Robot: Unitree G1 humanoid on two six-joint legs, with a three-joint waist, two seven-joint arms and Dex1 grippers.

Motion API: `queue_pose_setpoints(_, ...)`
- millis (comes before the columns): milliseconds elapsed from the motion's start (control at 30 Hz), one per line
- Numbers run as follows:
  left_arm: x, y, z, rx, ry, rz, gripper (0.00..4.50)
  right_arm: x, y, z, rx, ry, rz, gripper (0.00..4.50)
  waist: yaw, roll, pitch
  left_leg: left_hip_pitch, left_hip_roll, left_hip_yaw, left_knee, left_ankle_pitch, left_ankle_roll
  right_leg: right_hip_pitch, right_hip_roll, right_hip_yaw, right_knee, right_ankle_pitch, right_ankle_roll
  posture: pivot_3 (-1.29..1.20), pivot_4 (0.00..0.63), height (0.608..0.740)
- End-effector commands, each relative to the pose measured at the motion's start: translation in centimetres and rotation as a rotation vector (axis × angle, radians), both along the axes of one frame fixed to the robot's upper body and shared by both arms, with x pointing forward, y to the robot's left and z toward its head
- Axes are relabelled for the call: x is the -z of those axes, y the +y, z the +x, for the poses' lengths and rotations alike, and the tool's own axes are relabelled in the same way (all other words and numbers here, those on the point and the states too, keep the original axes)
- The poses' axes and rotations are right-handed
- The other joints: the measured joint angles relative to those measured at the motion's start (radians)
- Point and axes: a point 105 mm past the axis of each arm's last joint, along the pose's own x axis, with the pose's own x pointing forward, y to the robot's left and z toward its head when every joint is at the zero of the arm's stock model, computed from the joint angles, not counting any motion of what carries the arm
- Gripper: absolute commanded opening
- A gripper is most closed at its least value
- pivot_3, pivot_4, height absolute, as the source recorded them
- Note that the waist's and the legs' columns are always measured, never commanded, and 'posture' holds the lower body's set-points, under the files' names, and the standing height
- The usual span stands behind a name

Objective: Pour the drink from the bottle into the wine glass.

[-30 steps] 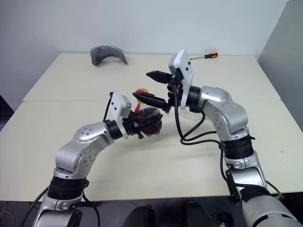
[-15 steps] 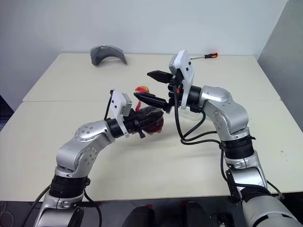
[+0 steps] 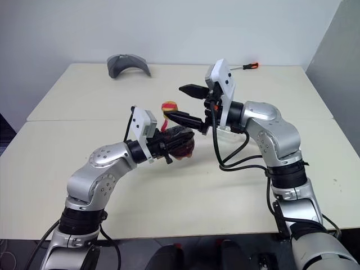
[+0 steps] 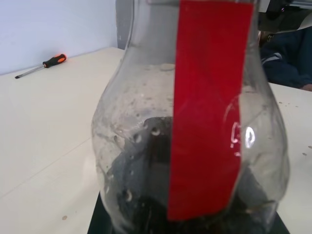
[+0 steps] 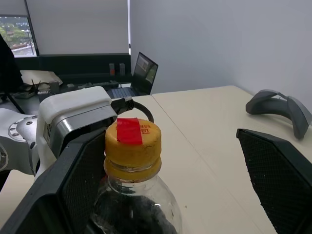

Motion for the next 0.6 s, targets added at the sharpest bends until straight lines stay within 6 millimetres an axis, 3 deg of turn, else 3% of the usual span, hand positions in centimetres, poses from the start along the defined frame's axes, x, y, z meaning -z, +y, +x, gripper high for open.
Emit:
queue_pose_setpoints(33, -1.3, -0.4, -0.4, 0.026, -0.064, -0.012, 1.05, -1.1, -1.5, 0.0, 0.036, -0.035, 0.020, 4.50, 0.000, 0.000, 0.000, 0.000, 0.000, 0.000, 0.000, 0.000, 0.000, 0.000, 0.000, 0.000, 0.000, 0.000, 0.000, 0.00, 0.150, 0.740)
queue_pose_setpoints(433, -1.3, -0.5, -0.8, 0.051, -0.074, 0.004, 1.05, 0.5, -4.5, 0.4, 0.122, -0.004, -0.033, 4.50, -0.001, 0.000, 0.000, 0.000, 0.000, 0.000, 0.000, -0.001, 0.002, 0.000, 0.000, 0.000, 0.000, 0.000, 0.000, 0.00, 0.150, 0.740)
queue_pose_setpoints(600, -1.4, -0.5, -0.6, 0.052, -0.073, 0.003, 1.05, 0.7, -4.4, 0.4, 0.120, -0.002, -0.032, 4.50, 0.000, 0.000, 0.000, 0.000, 0.000, 0.000, 0.000, -0.001, 0.002, 0.000, 0.000, 0.000, 0.000, 0.000, 0.000, 0.00, 0.150, 0.740)
